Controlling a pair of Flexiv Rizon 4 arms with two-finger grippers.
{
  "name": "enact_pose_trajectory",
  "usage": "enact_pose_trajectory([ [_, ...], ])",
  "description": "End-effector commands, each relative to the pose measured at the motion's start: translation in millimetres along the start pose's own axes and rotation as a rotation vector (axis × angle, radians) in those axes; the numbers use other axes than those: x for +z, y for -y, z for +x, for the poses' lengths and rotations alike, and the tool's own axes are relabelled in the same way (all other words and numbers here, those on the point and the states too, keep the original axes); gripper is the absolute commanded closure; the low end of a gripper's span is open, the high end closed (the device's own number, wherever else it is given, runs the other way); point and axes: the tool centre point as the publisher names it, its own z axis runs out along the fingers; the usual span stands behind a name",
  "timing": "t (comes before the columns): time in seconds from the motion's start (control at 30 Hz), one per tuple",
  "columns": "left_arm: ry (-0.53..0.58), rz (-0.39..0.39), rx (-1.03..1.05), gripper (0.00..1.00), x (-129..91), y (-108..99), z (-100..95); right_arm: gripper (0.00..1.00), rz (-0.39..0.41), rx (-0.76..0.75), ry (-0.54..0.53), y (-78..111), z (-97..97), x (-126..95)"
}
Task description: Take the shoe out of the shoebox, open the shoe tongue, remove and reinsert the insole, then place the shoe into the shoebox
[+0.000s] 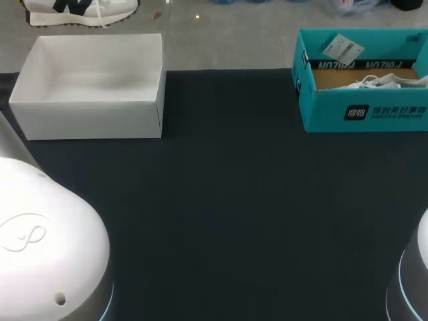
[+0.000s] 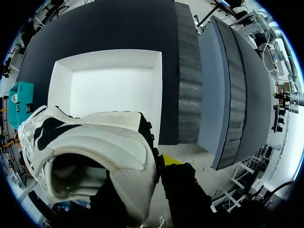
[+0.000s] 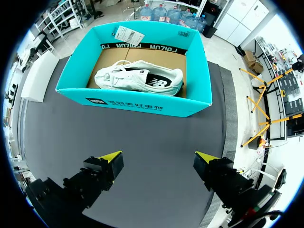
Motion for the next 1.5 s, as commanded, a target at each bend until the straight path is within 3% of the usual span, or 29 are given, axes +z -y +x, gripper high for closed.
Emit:
enact_pose_trajectory([
  [0.03, -0.001, -0.009, 0.000, 1.00, -1, 5, -0.6, 0.00, -0.001, 0.000, 0.000, -0.1, 0.0, 0],
  [0.5, -0.001, -0.009, 0.000, 1.00, -1, 5, -0.6, 0.00, -0.001, 0.000, 0.000, -0.1, 0.0, 0],
  [0.77, -0.060, -0.008, -0.050, 1.00, -14, 10, -17.6, 0.00, -0.001, 0.000, 0.000, -0.1, 0.0, 0],
  [1.5, -0.065, -0.127, 0.069, 1.00, -49, 67, -82.2, 0.00, -0.001, 0.000, 0.000, -0.1, 0.0, 0],
])
